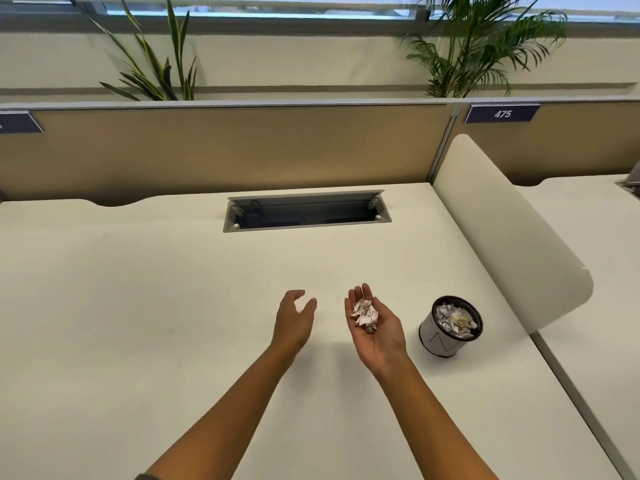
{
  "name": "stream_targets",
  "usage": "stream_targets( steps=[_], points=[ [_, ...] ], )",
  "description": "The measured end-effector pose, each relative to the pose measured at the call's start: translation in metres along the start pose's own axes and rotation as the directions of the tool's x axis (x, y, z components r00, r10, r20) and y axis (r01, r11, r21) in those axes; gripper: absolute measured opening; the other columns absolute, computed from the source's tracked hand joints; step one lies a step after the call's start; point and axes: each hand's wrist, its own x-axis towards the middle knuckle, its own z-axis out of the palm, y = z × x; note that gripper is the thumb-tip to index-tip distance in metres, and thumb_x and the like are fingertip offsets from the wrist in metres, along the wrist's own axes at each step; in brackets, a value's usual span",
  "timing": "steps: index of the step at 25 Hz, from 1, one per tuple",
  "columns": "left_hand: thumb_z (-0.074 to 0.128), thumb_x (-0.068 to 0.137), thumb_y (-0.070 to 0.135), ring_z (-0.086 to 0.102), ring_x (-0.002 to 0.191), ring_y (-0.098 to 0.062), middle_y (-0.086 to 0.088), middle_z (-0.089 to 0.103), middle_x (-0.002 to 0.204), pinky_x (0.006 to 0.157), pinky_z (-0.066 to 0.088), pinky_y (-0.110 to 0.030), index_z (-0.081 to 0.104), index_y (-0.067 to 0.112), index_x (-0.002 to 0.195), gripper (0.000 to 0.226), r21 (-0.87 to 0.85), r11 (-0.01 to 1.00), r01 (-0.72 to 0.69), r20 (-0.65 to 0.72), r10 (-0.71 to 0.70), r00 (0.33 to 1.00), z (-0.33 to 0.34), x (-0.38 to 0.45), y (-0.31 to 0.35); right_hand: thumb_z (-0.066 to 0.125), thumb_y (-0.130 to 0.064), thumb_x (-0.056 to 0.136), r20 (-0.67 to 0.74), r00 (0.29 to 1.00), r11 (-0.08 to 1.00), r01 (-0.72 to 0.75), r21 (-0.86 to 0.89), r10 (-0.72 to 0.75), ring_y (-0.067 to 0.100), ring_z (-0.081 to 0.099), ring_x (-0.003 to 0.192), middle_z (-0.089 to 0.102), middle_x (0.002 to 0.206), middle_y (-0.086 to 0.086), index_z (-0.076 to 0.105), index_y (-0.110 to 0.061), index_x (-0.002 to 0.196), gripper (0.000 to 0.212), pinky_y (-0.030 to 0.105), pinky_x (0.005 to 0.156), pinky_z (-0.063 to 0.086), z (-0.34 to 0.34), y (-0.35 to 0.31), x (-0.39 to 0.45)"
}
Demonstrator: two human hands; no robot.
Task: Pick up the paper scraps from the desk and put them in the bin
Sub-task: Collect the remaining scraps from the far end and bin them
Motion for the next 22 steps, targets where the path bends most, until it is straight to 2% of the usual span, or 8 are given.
stream_targets(
  steps=[2,4,8,12,15,18,20,22],
  points=[
    [0.064,0.086,0.049,0.002,0.151,-0.024,-0.003,0.008,0.163,0.122,0.008,-0.046,0.02,0.021,0.151,0.084,0.415,0.909,-0.019,0.162,-0.054,0.985,0.004,0.002,-0.03,0.04,-0.012,0.102,0.024,0.998,0.997,0.054,-0.047,-0.053,0.024,0.065,0.097,0.072,0.091,0.012,0.067,-0.001,0.104,0.029,0.037,0.084,0.058,-0.004,-0.022,-0.004],
    [0.071,0.072,0.062,-0.027,0.146,-0.026,-0.002,-0.023,0.161,0.117,-0.012,-0.052,-0.003,0.024,0.155,0.117,0.646,0.755,-0.116,0.285,-0.097,0.954,0.007,-0.001,-0.051,0.04,-0.013,0.102,0.045,0.992,0.989,0.12,-0.089,-0.117,0.022,0.066,0.095,0.073,0.087,0.01,0.067,-0.002,0.103,0.029,0.036,0.084,0.058,-0.008,-0.05,-0.008],
    [0.079,0.059,0.063,-0.037,0.141,-0.023,0.002,-0.036,0.155,0.116,-0.018,-0.053,-0.014,0.031,0.152,0.136,0.676,0.705,-0.213,0.371,-0.077,0.925,-0.001,0.0,-0.064,0.041,-0.015,0.102,0.059,0.937,0.907,0.348,-0.236,-0.345,0.018,0.066,0.095,0.071,0.092,0.005,0.067,-0.005,0.102,0.027,0.029,0.091,0.056,-0.017,-0.106,-0.014],
    [0.08,0.06,0.063,-0.037,0.141,-0.02,0.005,-0.035,0.155,0.117,-0.018,-0.05,-0.013,0.034,0.152,0.134,0.658,0.714,-0.239,0.383,-0.045,0.923,-0.005,-0.002,-0.069,0.049,-0.014,0.097,0.097,0.814,0.642,0.519,-0.564,-0.572,0.013,0.066,0.098,0.069,0.099,0.0,0.071,-0.011,0.099,0.022,0.027,0.094,0.051,-0.032,-0.143,-0.012],
    [0.08,0.06,0.063,-0.036,0.142,-0.019,0.006,-0.034,0.156,0.117,-0.018,-0.049,-0.012,0.035,0.152,0.133,0.653,0.717,-0.245,0.382,-0.032,0.924,-0.006,-0.003,-0.072,0.044,-0.022,0.097,0.147,0.752,0.422,0.507,-0.751,-0.642,0.01,0.067,0.102,0.072,0.105,-0.003,0.073,-0.018,0.098,0.03,0.027,0.095,0.048,-0.043,-0.158,-0.01],
    [0.08,0.06,0.062,-0.035,0.142,-0.018,0.007,-0.033,0.156,0.118,-0.018,-0.049,-0.012,0.035,0.152,0.133,0.645,0.723,-0.247,0.384,-0.027,0.923,-0.007,-0.002,-0.072,0.038,-0.025,0.1,0.203,0.754,0.348,0.502,-0.792,-0.625,0.009,0.069,0.103,0.074,0.106,-0.005,0.073,-0.021,0.098,0.035,0.022,0.089,0.048,-0.048,-0.165,-0.012],
    [0.08,0.06,0.062,-0.035,0.142,-0.018,0.007,-0.033,0.156,0.118,-0.018,-0.049,-0.012,0.035,0.152,0.133,0.639,0.727,-0.251,0.387,-0.022,0.922,-0.007,-0.003,-0.072,0.04,-0.019,0.098,0.25,0.754,0.263,0.489,-0.832,-0.608,0.011,0.068,0.104,0.074,0.104,-0.003,0.073,-0.022,0.097,0.033,0.025,0.091,0.049,-0.049,-0.17,-0.015],
    [0.08,0.06,0.062,-0.035,0.142,-0.018,0.007,-0.034,0.156,0.118,-0.017,-0.049,-0.012,0.035,0.152,0.133,0.646,0.719,-0.255,0.386,-0.02,0.922,-0.006,-0.004,-0.071,0.047,-0.014,0.096,0.307,0.748,0.032,0.402,-0.915,-0.588,0.013,0.068,0.101,0.073,0.102,-0.005,0.073,-0.024,0.097,0.029,0.029,0.09,0.05,-0.051,-0.175,-0.018]
  ],
)
